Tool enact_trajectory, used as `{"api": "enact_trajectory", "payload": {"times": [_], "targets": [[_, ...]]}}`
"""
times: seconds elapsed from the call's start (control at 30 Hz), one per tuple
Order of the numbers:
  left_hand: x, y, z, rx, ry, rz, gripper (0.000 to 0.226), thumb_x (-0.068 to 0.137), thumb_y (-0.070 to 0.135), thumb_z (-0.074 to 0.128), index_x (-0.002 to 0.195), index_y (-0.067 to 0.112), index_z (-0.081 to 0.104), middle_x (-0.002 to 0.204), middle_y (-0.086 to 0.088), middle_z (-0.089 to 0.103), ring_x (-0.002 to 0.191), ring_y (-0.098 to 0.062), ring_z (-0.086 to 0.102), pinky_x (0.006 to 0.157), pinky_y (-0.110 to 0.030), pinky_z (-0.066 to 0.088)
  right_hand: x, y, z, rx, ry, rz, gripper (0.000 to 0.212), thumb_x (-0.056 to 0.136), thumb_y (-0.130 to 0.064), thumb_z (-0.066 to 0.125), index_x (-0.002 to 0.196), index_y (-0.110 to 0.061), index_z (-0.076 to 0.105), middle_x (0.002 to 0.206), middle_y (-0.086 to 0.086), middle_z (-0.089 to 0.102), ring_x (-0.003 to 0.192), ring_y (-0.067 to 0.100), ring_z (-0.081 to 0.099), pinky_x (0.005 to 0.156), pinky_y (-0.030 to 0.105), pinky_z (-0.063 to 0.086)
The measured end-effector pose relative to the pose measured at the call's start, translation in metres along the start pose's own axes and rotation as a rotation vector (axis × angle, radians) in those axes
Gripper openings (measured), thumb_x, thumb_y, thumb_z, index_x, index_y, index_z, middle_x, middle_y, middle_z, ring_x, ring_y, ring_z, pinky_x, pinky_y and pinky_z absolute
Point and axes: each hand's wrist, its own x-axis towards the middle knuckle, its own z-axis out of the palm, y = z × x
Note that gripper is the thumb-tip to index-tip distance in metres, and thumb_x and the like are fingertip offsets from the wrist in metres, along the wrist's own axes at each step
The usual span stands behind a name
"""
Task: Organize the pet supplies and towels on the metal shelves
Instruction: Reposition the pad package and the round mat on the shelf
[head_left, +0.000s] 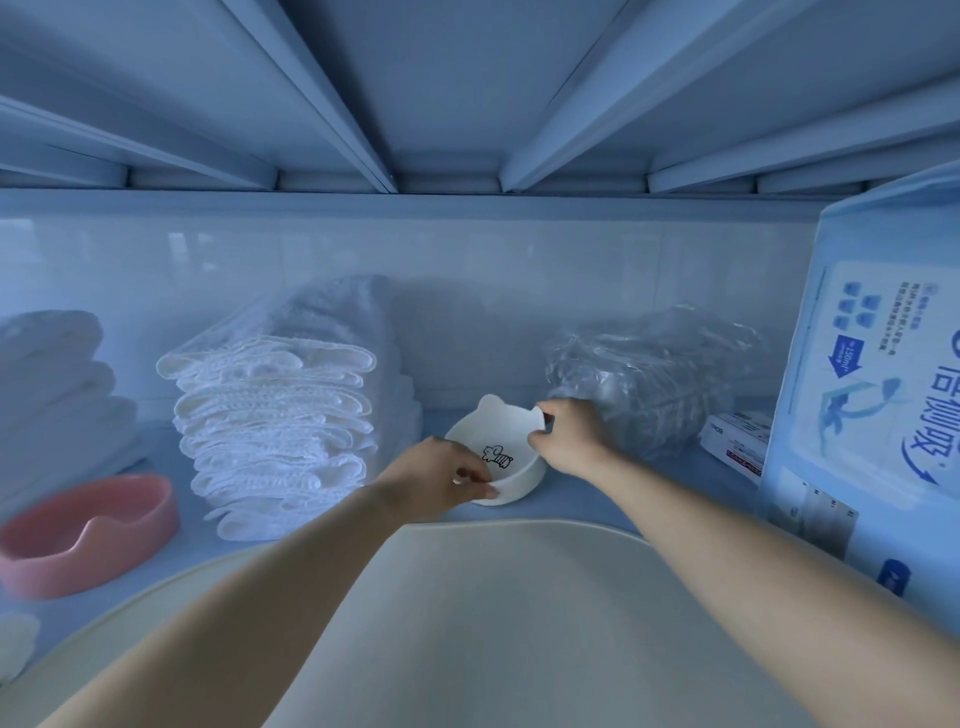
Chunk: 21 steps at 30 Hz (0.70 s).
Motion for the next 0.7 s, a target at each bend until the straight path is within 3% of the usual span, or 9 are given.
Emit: {"api": "enact_trajectory", "payload": {"times": [0.1,0.17,0.27,0.33,0.4,0.53,0.7], "targets": [[0.002,-0.004,-0.004,0.068,-0.009,0.015,0.019,0.087,0.037,0.062,0.097,0.024,0.071,0.103,0.008,0.067,0.096,-0.01,0.058,0.087,-0.028,0.046,-0.008,0.007,0.002,-0.058,-0.074,0.021,0.009,0.078,-0.022,0.063,0.078,-0.014,0.058,0.073,0.001,0.048,0.075,0.02,0.044,0.051,0.022,0.028],[0.003,-0.008,-0.006,0.163,-0.039,-0.002,0.021,0.09,0.038,0.057,0.103,0.026,0.068,0.11,0.008,0.064,0.103,-0.013,0.056,0.089,-0.032,0.046,-0.015,0.012,0.006,-0.03,-0.069,0.015,0.017,0.082,-0.024,0.061,0.092,-0.014,0.068,0.083,0.005,0.062,0.081,0.025,0.057,0.061,0.022,0.037],[0.004,-0.015,-0.005,0.28,-0.039,-0.049,0.026,0.095,0.032,0.048,0.117,0.029,0.06,0.124,0.009,0.057,0.114,-0.014,0.052,0.092,-0.032,0.045,-0.025,0.015,0.01,0.018,-0.04,-0.049,0.022,0.088,-0.025,0.052,0.095,-0.014,0.07,0.094,0.005,0.069,0.089,0.024,0.062,0.072,0.026,0.045],[0.003,-0.017,-0.001,0.249,0.015,-0.069,0.033,0.094,0.022,0.048,0.125,0.031,0.055,0.13,0.009,0.053,0.118,-0.015,0.05,0.094,-0.028,0.043,-0.028,0.018,0.011,-0.059,-0.061,-0.132,0.032,0.089,-0.025,0.049,0.116,-0.016,0.064,0.11,0.006,0.065,0.104,0.023,0.057,0.086,0.028,0.044],[0.002,-0.013,0.003,0.169,0.05,-0.043,0.039,0.091,0.015,0.05,0.126,0.03,0.054,0.132,0.009,0.053,0.118,-0.014,0.051,0.094,-0.022,0.04,-0.031,0.019,0.011,-0.103,-0.071,-0.17,0.04,0.089,-0.023,0.05,0.127,-0.012,0.054,0.116,0.006,0.059,0.109,0.023,0.053,0.089,0.028,0.041],[-0.001,0.002,0.012,0.103,0.053,0.061,0.039,0.091,0.029,0.052,0.129,0.035,0.051,0.129,0.013,0.056,0.116,-0.01,0.052,0.094,-0.022,0.042,-0.032,0.023,0.012,-0.098,-0.094,-0.201,0.043,0.088,-0.019,0.057,0.128,-0.008,0.05,0.113,0.005,0.058,0.098,0.019,0.055,0.079,0.019,0.036],[-0.005,0.002,0.011,0.228,0.063,0.033,0.032,0.094,0.043,0.047,0.124,0.04,0.053,0.122,0.012,0.056,0.111,-0.012,0.052,0.081,-0.022,0.04,-0.032,0.026,0.014,-0.03,-0.016,-0.266,0.028,0.079,-0.024,0.072,0.102,-0.013,0.062,0.095,-0.004,0.051,0.08,0.008,0.044,0.071,0.02,0.034]]}}
